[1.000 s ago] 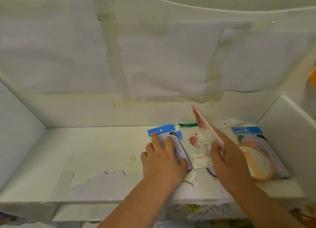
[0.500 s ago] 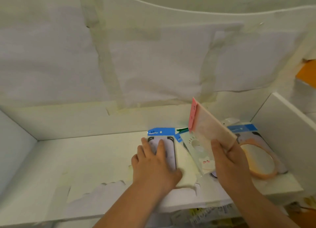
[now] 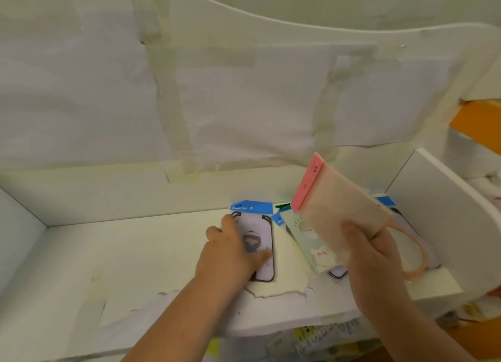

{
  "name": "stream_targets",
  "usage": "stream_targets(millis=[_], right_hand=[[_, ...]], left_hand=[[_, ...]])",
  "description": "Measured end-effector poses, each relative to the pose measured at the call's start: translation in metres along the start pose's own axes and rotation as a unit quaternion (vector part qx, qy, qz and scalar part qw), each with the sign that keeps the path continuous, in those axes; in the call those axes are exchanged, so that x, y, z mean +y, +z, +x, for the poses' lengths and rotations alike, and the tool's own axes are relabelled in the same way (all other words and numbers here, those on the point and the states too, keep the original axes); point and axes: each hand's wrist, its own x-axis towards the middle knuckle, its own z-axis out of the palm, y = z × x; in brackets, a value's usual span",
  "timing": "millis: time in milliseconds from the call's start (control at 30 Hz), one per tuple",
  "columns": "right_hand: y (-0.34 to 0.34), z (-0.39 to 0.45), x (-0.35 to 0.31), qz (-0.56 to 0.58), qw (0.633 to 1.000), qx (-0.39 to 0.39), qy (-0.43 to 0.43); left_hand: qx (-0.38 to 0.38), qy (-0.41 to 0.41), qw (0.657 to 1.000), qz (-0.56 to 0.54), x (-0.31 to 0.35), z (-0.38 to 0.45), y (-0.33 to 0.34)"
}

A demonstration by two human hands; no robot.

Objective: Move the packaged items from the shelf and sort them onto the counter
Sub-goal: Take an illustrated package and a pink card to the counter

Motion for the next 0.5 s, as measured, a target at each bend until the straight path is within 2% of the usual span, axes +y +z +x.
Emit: stream_targets(millis=[100,200,333,500], right_hand=[[-0.006,-0.002,-0.001,0.035,0.998,0.041,0.017],[-0.012,-0.005,-0.004,0.078,0.994,0.072,0.033],[-0.025,-0.013,-0.007,0.128,0.988,0.071,0.053],[-0.051,-0.019,-0.023,0.254,0.962,0.074,0.067]], left_hand=[[0.002,-0.036,0.992,-0.119,-0.004,0.012,-0.006],[-0.038,-0.06,0.966,-0.25,-0.005,0.018,-0.01],[-0.027,-0.058,0.942,-0.33,-0.005,0.011,-0.005],[-0.039,-0.074,0.859,-0.506,0.018,-0.023,-0.021]])
